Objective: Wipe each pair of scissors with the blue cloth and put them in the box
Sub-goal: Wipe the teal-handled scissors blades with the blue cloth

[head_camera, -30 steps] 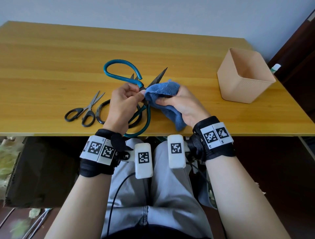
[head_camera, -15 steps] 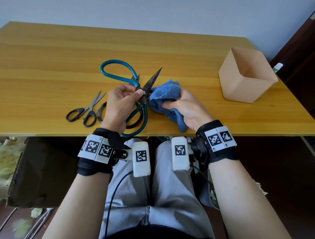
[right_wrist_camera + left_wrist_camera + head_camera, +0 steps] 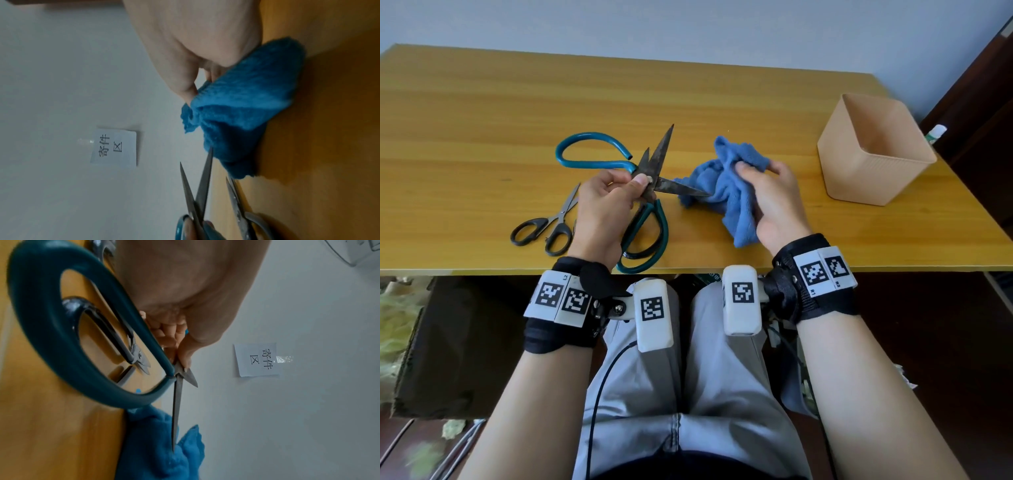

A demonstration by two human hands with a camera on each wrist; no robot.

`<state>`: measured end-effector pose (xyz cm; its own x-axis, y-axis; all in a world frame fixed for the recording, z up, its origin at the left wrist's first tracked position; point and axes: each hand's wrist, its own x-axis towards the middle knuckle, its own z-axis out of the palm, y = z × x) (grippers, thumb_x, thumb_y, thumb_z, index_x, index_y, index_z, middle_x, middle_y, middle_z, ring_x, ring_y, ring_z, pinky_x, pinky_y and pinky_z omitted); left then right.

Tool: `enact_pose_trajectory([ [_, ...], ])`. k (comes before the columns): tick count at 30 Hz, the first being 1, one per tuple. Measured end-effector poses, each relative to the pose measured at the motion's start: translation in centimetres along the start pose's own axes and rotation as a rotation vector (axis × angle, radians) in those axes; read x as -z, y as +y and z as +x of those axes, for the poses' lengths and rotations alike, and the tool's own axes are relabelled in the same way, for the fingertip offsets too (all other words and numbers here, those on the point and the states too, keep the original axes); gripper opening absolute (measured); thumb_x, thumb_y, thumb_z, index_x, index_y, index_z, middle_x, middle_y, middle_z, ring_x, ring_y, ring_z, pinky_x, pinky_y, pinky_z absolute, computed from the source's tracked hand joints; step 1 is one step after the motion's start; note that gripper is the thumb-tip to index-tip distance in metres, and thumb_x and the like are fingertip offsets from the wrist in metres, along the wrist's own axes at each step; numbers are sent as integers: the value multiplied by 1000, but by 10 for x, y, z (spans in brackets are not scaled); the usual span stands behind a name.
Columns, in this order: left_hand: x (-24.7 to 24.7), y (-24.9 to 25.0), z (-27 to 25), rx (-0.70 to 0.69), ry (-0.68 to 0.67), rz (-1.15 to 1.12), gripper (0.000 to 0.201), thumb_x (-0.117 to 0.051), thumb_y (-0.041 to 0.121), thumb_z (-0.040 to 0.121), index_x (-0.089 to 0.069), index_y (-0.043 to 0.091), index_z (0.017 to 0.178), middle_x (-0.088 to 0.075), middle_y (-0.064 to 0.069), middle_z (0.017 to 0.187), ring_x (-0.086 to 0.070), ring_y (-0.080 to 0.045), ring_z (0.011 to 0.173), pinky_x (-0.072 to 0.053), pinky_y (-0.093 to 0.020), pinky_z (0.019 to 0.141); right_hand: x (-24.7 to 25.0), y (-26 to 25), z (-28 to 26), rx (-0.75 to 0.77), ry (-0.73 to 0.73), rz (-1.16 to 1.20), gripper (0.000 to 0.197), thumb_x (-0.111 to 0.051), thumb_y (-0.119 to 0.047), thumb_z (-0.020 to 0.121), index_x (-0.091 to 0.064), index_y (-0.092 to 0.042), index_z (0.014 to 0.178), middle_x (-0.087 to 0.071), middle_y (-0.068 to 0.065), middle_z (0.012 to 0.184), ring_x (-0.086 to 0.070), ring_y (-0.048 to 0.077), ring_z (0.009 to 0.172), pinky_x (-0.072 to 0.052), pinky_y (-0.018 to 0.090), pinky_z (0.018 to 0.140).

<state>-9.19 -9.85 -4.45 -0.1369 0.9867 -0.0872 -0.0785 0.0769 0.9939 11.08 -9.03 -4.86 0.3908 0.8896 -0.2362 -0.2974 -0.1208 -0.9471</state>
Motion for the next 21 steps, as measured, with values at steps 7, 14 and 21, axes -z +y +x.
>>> enact_pose_trajectory([
  [7, 2, -2, 3, -12, -25, -10, 12, -65, 12, 96, -56, 5, 98, -69, 1, 69, -65, -8, 68, -53, -22, 76, 14, -2, 5, 19, -1, -190, 56, -65, -18, 90, -46, -25, 142, -54, -2, 136, -59, 17, 117, -54, 39, 95],
  [14, -6, 0, -4, -36, -29, 20, 13, -64, 9, 96, -53, 3, 99, -66, -6, 73, -58, 3, 53, -44, -9, 57, 17, 4, 5, 139, 71, -518, 20, -66, -29, 61, -73, -39, 78, -62, 4, 118, -53, 25, 119, -49, 37, 94],
  [21, -8, 3, -5, -37, -50, 18, 14, -64, 9, 96, -53, 10, 87, -67, -4, 71, -56, 2, 53, -43, -9, 56, 25, 1, 4, 91, -148, -826, 44, -80, -1, 73, -67, -22, 109, -57, -3, 88, -58, 13, 86, -44, 23, 70],
])
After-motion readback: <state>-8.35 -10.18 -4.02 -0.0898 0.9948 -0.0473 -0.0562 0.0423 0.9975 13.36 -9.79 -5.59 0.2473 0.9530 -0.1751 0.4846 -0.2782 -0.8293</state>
